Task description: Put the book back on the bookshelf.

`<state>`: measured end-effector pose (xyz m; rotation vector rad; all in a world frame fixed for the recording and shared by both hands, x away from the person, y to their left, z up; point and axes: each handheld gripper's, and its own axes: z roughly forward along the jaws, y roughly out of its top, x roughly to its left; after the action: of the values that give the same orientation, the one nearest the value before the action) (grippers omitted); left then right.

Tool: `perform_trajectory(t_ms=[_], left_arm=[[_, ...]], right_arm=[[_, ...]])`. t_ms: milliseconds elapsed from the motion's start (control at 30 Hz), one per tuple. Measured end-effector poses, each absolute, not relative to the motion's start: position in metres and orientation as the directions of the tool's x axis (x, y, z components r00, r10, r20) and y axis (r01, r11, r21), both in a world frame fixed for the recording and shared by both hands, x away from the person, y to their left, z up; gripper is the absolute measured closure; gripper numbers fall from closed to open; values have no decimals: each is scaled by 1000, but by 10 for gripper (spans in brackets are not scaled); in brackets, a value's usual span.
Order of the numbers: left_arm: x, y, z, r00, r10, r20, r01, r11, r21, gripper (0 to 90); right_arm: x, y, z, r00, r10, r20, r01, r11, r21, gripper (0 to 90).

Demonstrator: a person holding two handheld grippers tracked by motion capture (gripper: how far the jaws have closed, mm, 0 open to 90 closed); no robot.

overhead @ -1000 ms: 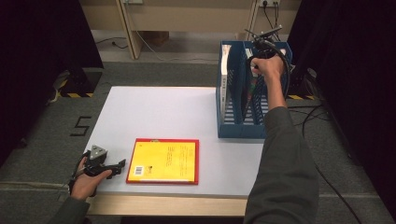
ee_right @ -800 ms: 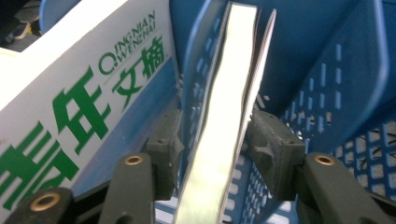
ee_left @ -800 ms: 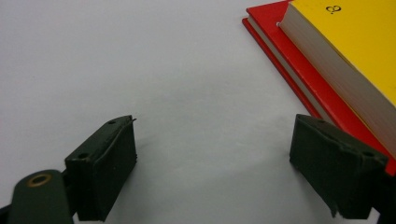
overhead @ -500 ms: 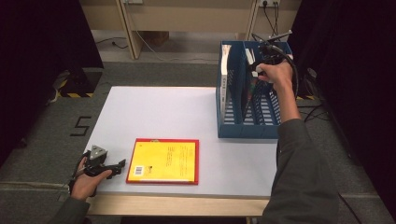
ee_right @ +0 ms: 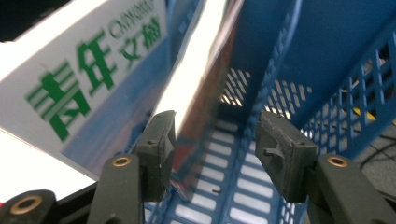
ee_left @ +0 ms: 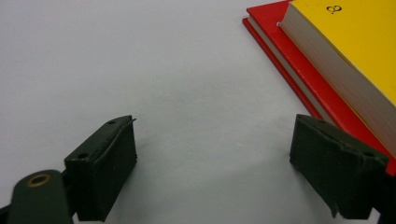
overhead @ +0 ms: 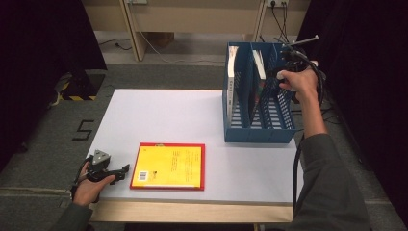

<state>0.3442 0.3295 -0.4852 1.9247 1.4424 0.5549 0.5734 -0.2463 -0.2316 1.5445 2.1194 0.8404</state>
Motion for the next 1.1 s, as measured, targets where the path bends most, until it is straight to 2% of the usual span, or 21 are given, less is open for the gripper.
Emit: perform_trajectory(t_ms=[233,733,1100], left_arm=[[344,329,-485,300,952,-52,670,-172,722,135],[344,329,-486,300,953,-53,671,-171,722,135],[344,329,-486,300,953,-53,671,-171,722,135]], right_arm=[[572,-246,-246,-325,945,36,729,226,647,471],[581,-227,-254,-334,942,30,733,239,637,473],[579,-231,-254,-316,949,13,737,237,633,408]])
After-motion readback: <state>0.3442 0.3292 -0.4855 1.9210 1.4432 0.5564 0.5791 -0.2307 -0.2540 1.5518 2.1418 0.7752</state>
